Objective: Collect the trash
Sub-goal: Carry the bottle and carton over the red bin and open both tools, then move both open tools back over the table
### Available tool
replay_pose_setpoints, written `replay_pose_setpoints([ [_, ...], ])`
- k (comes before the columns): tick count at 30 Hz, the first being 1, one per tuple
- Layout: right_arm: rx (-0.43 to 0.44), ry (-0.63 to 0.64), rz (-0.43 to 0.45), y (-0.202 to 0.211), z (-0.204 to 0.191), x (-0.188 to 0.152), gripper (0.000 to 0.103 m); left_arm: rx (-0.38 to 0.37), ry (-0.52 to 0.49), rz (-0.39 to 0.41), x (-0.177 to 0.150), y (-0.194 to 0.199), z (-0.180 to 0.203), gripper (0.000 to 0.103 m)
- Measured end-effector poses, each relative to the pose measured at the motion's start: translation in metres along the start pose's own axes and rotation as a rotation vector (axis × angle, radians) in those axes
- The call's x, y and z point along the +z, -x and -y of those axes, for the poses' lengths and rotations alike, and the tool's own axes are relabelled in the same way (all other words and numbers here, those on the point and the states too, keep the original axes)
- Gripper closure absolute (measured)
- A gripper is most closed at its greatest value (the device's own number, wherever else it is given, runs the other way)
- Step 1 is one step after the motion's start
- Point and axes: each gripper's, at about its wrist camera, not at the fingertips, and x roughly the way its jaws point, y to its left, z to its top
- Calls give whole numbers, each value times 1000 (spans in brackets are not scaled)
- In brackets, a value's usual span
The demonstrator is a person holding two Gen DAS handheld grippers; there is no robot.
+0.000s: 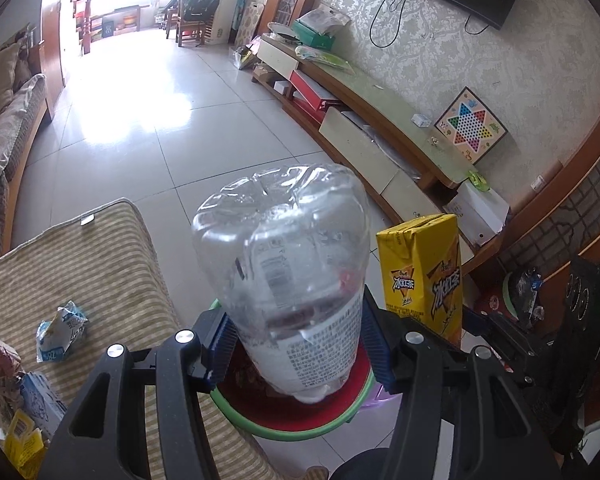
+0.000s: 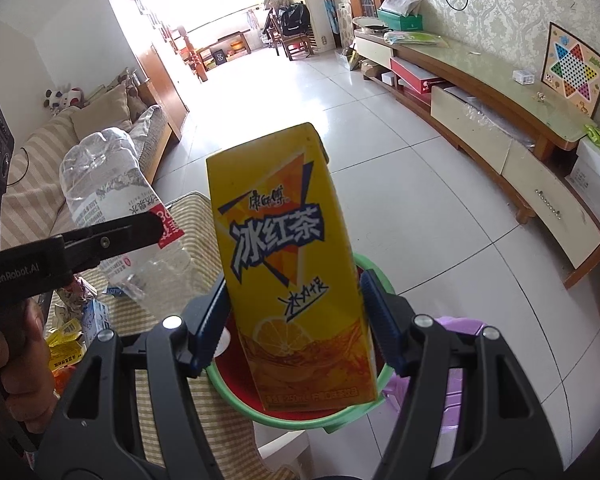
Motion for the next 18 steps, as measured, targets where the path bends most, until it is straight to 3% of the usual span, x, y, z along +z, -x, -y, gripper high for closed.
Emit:
replay_pose_setpoints([
  [2,2,4,1,-1,-2,1,40,-19,3,-13,1,-3,-1,46],
  [4,2,8,0,-2,-2,2,40,-12,10,6,1,0,-2,20],
  [6,3,7,-2,-2,-3,2,40,-21,23,22,2,3,-5,15],
  [11,21,26,-17,-5,-11,3,37,-22,47,37,1,12,-14,15],
  [14,13,44,1,-3,-18,4,14,-20,65,47,-1,18,-21,15],
  [18,10,61,19,2,-27,5,6,-12,82,53,-4,26,-31,15],
])
